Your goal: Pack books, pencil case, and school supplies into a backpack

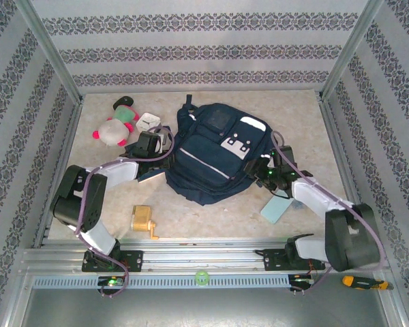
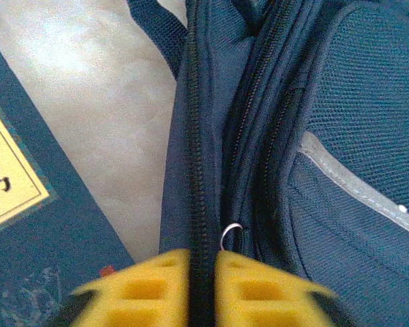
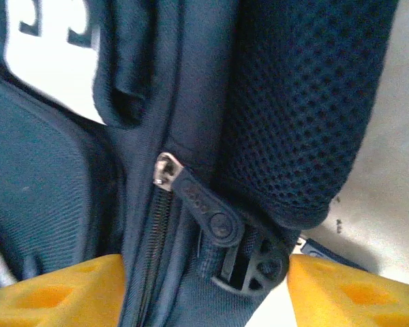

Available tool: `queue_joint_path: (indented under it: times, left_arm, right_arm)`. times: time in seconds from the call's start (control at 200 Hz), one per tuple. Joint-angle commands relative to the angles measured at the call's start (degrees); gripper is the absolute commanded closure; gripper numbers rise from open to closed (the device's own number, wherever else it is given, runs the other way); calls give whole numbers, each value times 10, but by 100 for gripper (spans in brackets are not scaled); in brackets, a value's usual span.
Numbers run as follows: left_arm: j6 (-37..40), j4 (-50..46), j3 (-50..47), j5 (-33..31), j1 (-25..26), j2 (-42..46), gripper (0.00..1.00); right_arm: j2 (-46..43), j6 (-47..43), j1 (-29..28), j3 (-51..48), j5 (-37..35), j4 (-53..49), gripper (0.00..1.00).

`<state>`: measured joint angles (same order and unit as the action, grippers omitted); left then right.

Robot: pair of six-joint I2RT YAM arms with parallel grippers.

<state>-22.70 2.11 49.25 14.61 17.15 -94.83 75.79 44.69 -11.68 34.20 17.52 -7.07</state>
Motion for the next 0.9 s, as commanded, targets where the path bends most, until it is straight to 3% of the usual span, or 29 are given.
queue_joint_path:
  times: [0.0,0.42,0.475,0.56,0.65,0.775,0.895]
  left_arm:
    - [-14,-14,-29,31,5,31,99]
    - [-40,-95,-203,-8,57,271,100]
    - [-37,-106,-209,-18,58,292,88]
    - [-4,-139,-192,-35,60,323,55]
    - [61,-165,-161,-54,61,362,41]
    - [194,-151,-136,-40,62,402,35]
    - [347,-108,-125,61,63,399,40]
  right_arm:
    - [45,-4,-17,35,-16,28,41]
    - [175,-4,-81,118,-21,121,42]
    - [179,-9,-80,128,-25,119,41]
    - [151,-22,-76,129,-46,103,35]
    - [91,-38,-63,111,-65,80,28]
    - [-12,-55,-38,62,-63,53,27]
    - [-117,-69,-26,4,-42,52,27]
